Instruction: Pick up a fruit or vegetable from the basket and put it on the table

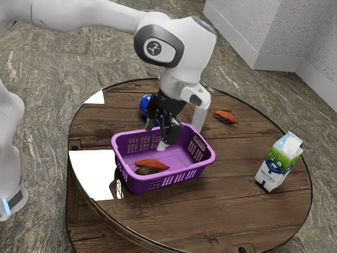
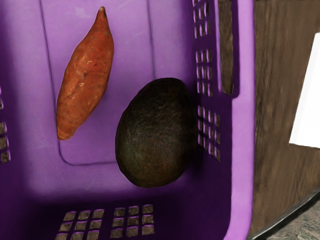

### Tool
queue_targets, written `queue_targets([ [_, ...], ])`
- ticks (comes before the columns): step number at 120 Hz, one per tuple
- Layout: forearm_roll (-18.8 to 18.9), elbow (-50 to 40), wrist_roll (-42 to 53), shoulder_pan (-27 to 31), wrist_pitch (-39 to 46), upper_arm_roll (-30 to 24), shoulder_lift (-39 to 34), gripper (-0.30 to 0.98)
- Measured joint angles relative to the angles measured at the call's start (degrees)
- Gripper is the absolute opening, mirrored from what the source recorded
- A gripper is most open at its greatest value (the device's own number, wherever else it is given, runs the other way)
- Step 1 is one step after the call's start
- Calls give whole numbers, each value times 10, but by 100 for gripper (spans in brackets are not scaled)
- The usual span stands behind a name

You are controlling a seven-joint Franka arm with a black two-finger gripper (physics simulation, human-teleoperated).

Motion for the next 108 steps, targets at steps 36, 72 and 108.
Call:
queue_targets([
  [36, 54, -46, 108, 30, 99, 1, 19, 60],
  [72, 59, -90, 184, 36, 139, 12, 29, 58],
  [108, 60, -108, 238, 42, 176, 15, 47, 53],
])
